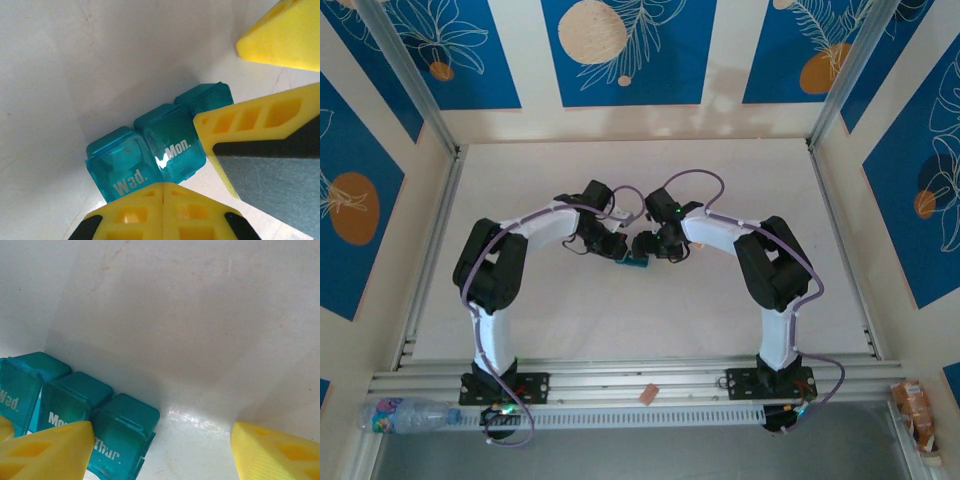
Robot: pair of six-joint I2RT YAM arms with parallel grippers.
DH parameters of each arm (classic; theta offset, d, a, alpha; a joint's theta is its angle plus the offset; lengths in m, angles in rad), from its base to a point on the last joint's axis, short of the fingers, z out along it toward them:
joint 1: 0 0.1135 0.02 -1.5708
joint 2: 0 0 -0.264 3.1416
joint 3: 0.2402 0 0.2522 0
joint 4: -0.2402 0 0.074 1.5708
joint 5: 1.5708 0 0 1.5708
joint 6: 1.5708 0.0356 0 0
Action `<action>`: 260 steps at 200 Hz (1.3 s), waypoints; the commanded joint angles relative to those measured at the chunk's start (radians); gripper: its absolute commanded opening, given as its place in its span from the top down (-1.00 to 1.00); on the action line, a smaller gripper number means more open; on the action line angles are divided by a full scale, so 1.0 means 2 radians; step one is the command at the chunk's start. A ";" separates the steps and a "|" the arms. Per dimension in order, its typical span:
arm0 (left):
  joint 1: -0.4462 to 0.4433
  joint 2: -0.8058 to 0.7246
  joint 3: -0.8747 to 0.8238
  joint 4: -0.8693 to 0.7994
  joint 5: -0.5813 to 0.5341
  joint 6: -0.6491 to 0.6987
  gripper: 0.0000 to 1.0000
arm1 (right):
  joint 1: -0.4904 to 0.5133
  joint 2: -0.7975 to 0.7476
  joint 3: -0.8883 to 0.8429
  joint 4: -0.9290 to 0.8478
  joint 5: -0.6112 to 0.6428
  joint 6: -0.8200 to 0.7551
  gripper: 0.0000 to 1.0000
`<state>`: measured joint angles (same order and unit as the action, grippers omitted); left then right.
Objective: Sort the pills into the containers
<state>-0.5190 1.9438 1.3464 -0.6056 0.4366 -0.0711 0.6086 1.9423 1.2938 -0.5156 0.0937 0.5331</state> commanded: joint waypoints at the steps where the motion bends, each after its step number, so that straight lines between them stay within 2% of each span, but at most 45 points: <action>1: -0.005 -0.015 -0.007 -0.002 -0.004 0.000 1.00 | -0.001 0.033 -0.020 -0.019 0.019 0.006 -0.46; 109: -0.006 -0.006 -0.013 -0.016 -0.034 0.011 1.00 | -0.002 0.033 -0.020 -0.018 0.018 0.006 -0.46; 186: -0.010 0.007 -0.014 -0.010 -0.036 0.011 1.00 | -0.002 0.034 -0.023 -0.016 0.017 0.006 -0.46; 260: -0.016 0.018 -0.034 -0.011 -0.070 0.009 1.00 | -0.003 0.035 -0.025 -0.014 0.016 0.008 -0.46</action>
<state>-0.5373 1.9438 1.3277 -0.6029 0.3595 -0.0689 0.6064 1.9457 1.2930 -0.5076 0.0826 0.5335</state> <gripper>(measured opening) 0.065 0.729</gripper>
